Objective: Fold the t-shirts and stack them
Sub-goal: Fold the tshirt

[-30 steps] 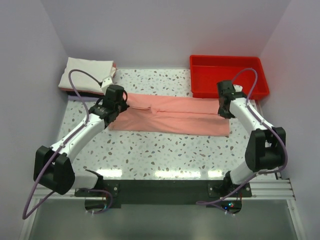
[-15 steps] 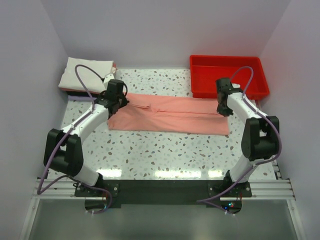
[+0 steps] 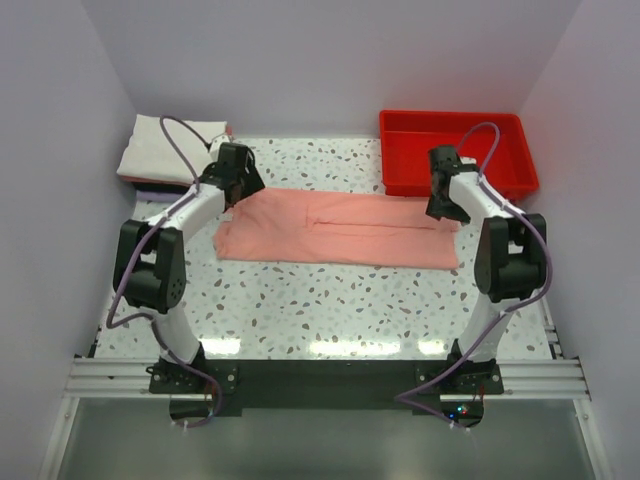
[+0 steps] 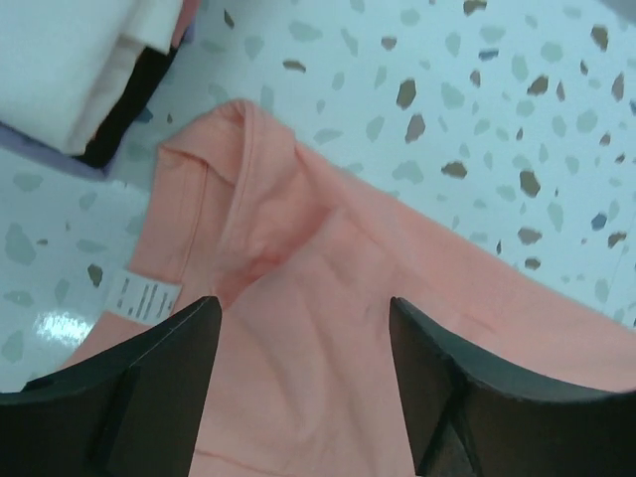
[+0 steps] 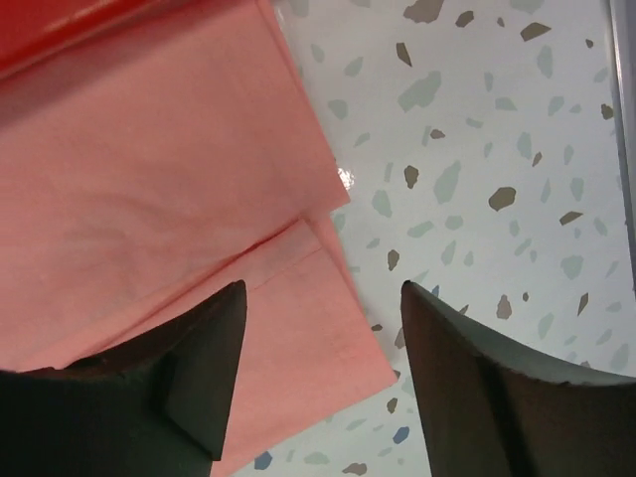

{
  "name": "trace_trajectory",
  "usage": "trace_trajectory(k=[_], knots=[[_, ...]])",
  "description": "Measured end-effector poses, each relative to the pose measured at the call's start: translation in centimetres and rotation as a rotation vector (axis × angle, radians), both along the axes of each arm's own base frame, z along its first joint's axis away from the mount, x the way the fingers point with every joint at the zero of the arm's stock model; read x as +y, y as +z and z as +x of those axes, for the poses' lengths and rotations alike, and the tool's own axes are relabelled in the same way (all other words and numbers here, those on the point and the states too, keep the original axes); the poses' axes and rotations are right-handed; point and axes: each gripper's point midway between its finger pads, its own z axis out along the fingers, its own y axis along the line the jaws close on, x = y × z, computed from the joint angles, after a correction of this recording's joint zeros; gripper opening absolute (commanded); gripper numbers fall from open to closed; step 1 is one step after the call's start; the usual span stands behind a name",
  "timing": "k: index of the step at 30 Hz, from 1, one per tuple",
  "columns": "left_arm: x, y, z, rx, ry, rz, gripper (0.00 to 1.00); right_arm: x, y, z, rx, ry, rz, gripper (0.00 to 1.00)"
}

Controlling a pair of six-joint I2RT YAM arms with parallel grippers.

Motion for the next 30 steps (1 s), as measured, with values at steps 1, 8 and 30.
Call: trace_trajectory(k=[1,8,30], knots=[[0.2,0.1,0.9,-0.005,0.006,0.0,0.83,-0.1,0.4,0.2,-0.008,-0.003,-0.003,0.94],[0.3,1.7,2.3,-0.043,0.0,-0.041,1.0,0.5,3.3,-0.1,-0.087,0.038,0.036,0.99],[-5.4,-6.9,-4.8,0.173,-0.157,-0.194,1.0,13.9,-4.2,3.6,-0.029,0.594,0.227,0.99]])
